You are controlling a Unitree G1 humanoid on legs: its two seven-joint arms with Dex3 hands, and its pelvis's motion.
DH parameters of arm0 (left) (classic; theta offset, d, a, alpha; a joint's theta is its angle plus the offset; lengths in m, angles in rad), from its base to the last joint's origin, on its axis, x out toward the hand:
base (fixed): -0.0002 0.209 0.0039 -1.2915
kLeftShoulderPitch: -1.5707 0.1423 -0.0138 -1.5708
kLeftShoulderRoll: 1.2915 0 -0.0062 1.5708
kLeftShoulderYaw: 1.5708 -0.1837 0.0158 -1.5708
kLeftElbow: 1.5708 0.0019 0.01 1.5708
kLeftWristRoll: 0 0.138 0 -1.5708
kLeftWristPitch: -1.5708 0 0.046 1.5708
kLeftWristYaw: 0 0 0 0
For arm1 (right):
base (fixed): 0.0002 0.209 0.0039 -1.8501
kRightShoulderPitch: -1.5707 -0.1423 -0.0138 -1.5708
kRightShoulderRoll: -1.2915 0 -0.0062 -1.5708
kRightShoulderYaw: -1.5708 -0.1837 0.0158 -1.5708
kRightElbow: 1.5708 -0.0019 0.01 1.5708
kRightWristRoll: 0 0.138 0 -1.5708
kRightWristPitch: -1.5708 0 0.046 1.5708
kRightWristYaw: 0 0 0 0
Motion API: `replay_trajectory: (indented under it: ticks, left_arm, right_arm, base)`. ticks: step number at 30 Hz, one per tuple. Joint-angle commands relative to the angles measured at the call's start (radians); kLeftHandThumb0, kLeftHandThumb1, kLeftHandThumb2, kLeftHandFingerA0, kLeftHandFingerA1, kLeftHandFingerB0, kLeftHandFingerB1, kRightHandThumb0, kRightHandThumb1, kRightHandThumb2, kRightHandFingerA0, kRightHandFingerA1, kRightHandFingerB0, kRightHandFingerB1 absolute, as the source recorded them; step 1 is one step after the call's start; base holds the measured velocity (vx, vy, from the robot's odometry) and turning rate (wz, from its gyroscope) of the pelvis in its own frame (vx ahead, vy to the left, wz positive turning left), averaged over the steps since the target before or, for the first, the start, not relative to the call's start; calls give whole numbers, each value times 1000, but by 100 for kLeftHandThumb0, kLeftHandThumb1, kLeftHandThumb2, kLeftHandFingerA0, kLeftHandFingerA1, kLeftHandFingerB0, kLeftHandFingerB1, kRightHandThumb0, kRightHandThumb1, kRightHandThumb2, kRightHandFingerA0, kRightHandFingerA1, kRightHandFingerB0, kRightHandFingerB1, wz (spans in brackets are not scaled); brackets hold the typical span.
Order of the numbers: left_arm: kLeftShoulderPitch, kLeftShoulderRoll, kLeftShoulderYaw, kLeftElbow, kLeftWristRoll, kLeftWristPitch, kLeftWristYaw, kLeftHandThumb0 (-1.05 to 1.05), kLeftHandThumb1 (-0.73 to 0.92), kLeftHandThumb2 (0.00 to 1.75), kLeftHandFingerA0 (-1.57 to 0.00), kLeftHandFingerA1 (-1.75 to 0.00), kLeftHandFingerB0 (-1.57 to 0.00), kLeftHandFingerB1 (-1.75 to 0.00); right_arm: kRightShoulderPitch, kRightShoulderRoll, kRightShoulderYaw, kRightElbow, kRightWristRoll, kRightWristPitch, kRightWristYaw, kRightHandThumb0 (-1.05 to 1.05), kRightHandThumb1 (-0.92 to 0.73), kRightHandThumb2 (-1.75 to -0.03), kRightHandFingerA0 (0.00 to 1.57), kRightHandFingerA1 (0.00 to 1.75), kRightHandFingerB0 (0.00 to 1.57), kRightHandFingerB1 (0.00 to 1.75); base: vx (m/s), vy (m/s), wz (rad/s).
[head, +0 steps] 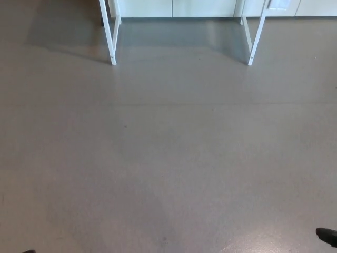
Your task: The robot walks towards a desk on which a shovel is kept on the left hand side and a container is kept on the right hand side. The robot picks up the shovel using its left hand and places it in the container.
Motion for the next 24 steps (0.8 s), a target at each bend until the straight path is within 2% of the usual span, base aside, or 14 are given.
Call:
replay_trajectory:
  ticks: [1, 10, 18, 24]
  left_arm:
    - [20, -2, 21, 3, -61, -95, -62, -19, 62, 59, -38, -37, -34, -32]
    - [83, 13, 26, 6, -67, -115, -97, -17, 66, 60, -36, -36, -32, -31]
    - [116, 22, 0, 25, -19, -187, -71, -27, 59, 60, -37, -37, -32, -32]
    - [117, 31, -15, 63, -6, -226, -63, -24, 58, 57, -39, -36, -32, -31]
  right_arm:
    - [25, 0, -21, -25, 59, -37, 56, -35, -42, -65, 59, 54, 37, 46]
    - [57, 8, -8, 28, 49, -82, 71, -37, -42, -67, 58, 55, 38, 47]
    - [85, 11, 1, 28, 47, -92, 74, -37, -42, -66, 58, 56, 35, 46]
    - [93, 7, 6, 44, 38, -110, 75, -39, -42, -67, 61, 56, 35, 46]
  base:
    - [0, 0, 0]
    - [0, 0, 0]
    - [0, 0, 0]
    - [0, 0, 0]
